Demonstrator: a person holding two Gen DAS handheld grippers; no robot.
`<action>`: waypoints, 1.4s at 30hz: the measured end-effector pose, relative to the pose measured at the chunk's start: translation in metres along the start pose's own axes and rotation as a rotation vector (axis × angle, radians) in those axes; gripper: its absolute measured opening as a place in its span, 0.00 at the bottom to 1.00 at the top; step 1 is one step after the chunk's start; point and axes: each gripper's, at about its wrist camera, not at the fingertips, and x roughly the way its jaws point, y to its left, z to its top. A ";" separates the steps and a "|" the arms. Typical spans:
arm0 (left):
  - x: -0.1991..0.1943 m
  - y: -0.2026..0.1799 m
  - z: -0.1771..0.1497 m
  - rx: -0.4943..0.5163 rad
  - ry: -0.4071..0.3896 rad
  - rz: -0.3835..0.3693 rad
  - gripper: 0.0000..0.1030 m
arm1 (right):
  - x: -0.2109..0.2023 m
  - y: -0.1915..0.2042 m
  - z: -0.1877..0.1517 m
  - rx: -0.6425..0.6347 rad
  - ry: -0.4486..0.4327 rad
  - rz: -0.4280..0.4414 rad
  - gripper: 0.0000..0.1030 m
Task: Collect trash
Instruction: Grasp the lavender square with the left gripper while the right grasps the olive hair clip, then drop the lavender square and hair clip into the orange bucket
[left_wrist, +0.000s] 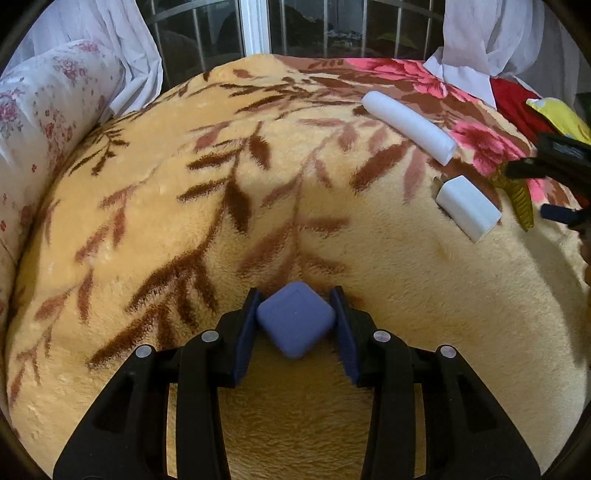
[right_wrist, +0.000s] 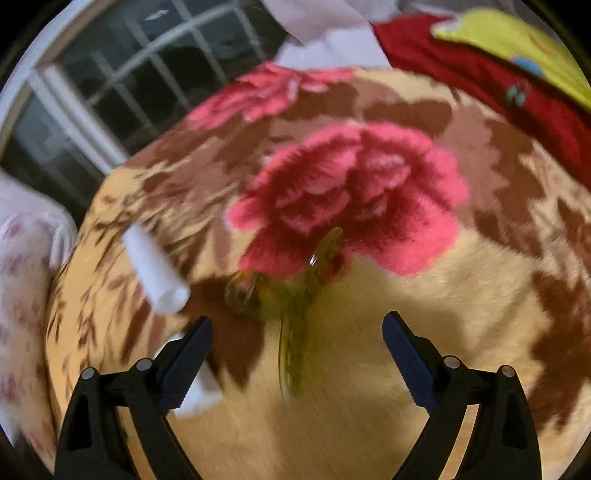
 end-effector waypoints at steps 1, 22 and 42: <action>0.000 0.000 0.000 -0.003 -0.001 -0.004 0.37 | 0.005 0.000 0.002 0.022 0.005 -0.009 0.87; 0.000 0.002 0.000 -0.008 -0.003 -0.016 0.37 | 0.018 0.032 -0.010 -0.070 -0.094 -0.169 0.46; -0.088 0.009 -0.027 -0.025 -0.194 -0.202 0.37 | -0.134 0.032 -0.142 -0.562 -0.237 0.279 0.47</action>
